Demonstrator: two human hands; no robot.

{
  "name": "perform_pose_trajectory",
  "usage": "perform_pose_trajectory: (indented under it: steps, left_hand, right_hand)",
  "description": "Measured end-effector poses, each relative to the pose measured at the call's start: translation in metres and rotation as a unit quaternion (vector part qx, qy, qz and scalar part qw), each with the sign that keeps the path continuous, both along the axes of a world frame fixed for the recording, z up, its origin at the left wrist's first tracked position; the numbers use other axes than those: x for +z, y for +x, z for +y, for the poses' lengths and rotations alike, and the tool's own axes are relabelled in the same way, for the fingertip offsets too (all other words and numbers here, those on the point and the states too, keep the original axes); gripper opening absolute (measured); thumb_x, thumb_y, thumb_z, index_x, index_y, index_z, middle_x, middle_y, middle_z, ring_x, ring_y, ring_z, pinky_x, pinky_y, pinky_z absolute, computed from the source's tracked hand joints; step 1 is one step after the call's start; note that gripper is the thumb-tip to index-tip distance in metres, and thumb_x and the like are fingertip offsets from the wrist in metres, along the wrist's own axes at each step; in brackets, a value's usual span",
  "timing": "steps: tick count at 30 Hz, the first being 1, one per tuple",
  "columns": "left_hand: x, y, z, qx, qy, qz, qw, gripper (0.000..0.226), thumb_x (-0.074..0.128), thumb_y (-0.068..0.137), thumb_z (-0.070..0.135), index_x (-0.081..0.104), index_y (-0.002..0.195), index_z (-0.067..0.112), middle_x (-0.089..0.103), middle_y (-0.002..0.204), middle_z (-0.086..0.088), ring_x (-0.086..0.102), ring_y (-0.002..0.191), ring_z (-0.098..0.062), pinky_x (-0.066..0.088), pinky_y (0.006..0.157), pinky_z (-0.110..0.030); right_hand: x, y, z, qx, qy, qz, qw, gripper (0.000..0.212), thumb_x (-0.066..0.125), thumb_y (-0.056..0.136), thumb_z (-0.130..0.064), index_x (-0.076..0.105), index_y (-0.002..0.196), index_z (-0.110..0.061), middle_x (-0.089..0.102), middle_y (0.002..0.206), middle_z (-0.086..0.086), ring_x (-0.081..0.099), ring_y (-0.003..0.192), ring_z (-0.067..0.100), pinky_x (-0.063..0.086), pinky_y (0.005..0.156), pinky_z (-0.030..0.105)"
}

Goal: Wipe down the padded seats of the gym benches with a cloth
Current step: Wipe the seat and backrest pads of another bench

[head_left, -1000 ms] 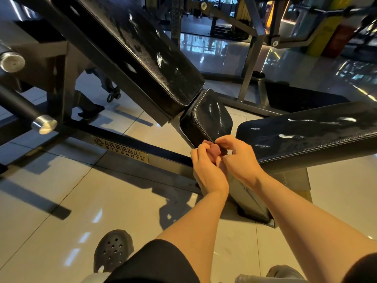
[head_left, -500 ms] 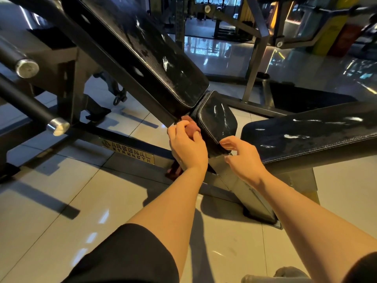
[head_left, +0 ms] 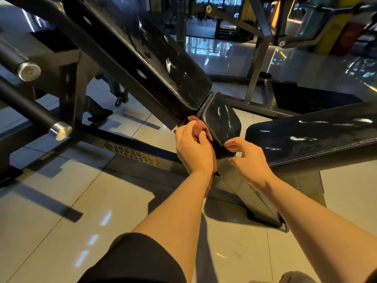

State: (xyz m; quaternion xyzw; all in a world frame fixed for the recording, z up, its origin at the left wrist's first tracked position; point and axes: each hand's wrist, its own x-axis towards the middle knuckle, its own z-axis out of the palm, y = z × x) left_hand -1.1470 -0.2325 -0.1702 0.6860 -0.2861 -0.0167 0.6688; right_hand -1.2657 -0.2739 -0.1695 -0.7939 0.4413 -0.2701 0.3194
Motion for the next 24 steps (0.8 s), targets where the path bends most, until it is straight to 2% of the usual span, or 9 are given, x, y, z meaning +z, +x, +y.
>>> perform_pose_trajectory:
  steps: [2,6,9,11,13,15,17,20,24]
  left_hand:
    - [0.001,0.002,0.003,-0.019,0.012,-0.007,1.000,0.027,0.065,0.089,0.011,0.063,0.116,0.014,0.053,0.114,0.005,0.046,0.102,-0.001,0.038,0.081,-0.002]
    - [0.008,0.013,0.020,-0.116,0.077,-0.051,0.989,0.018,0.061,0.087,0.003,0.065,0.098,0.017,0.050,0.103,0.008,0.048,0.093,-0.004,0.040,0.077,-0.006]
    - [0.025,0.009,0.037,-0.136,0.066,0.012,0.988,0.017,0.061,0.088,0.004,0.061,0.092,0.021,0.055,0.104,0.005,0.052,0.093,-0.005,0.045,0.075,-0.010]
    - [0.042,0.010,0.050,-0.160,0.032,0.074,0.984,0.017,0.063,0.089,0.008,0.061,0.096,0.023,0.056,0.107,0.003,0.056,0.097,-0.008,0.051,0.077,-0.019]
    - [0.058,0.016,0.066,-0.190,0.017,0.097,0.977,0.020,0.063,0.090,0.010,0.061,0.100,0.027,0.060,0.108,0.002,0.059,0.099,-0.010,0.056,0.081,-0.028]
    - [0.072,0.026,0.085,-0.209,0.020,0.110,0.972,0.022,0.063,0.090,0.009,0.061,0.100,0.029,0.062,0.104,0.004,0.061,0.098,-0.010,0.056,0.083,-0.030]
    - [0.083,0.040,0.100,-0.233,0.039,0.085,0.968,0.022,0.065,0.089,0.010,0.062,0.100,0.029,0.064,0.102,0.007,0.063,0.096,-0.007,0.056,0.082,-0.026]
    - [0.094,0.070,0.117,-0.261,0.081,-0.001,0.962,0.022,0.065,0.089,0.013,0.065,0.106,0.026,0.066,0.108,0.008,0.063,0.100,-0.005,0.054,0.086,-0.024]
    - [0.102,0.114,0.132,-0.219,0.157,-0.152,0.951,0.036,0.064,0.090,0.019,0.057,0.124,0.031,0.057,0.116,0.012,0.056,0.106,-0.004,0.050,0.091,-0.024]
  right_hand:
    - [0.000,0.001,0.001,-0.002,-0.004,0.010,1.000,0.047,0.056,0.084,0.009,0.060,0.120,-0.020,0.060,0.115,-0.006,0.053,0.109,0.007,0.039,0.087,0.021]
    - [0.007,0.007,0.010,0.001,-0.023,0.010,1.000,0.045,0.065,0.083,-0.001,0.058,0.125,-0.018,0.063,0.119,-0.001,0.057,0.113,0.014,0.042,0.089,0.021]
    - [0.027,0.018,0.025,0.060,0.001,-0.079,0.995,0.054,0.071,0.083,-0.006,0.053,0.129,-0.028,0.060,0.118,-0.014,0.056,0.110,0.001,0.043,0.086,0.011]
    - [0.043,0.028,0.041,0.105,0.013,-0.151,0.983,0.054,0.069,0.087,-0.006,0.051,0.129,-0.034,0.058,0.118,-0.024,0.054,0.109,-0.010,0.043,0.083,0.004]
    - [0.054,0.038,0.059,0.121,0.008,-0.204,0.971,0.050,0.065,0.089,-0.004,0.055,0.127,-0.035,0.060,0.121,-0.021,0.054,0.111,-0.010,0.042,0.087,0.004]
    - [0.061,0.049,0.075,0.125,0.004,-0.236,0.964,0.048,0.063,0.090,-0.003,0.057,0.123,-0.038,0.061,0.123,-0.020,0.054,0.113,-0.007,0.044,0.091,0.008]
    - [0.068,0.060,0.087,0.126,-0.007,-0.262,0.957,0.046,0.063,0.089,-0.001,0.059,0.117,-0.037,0.061,0.121,-0.022,0.055,0.112,-0.008,0.044,0.090,0.008]
    - [0.077,0.083,0.094,0.130,-0.035,-0.262,0.956,0.041,0.063,0.087,0.003,0.061,0.110,-0.031,0.064,0.111,-0.020,0.057,0.106,-0.007,0.044,0.089,0.007]
    - [0.087,0.125,0.091,0.108,-0.091,-0.232,0.962,0.047,0.059,0.085,0.008,0.059,0.110,-0.033,0.063,0.108,-0.017,0.058,0.102,-0.008,0.046,0.086,0.010]
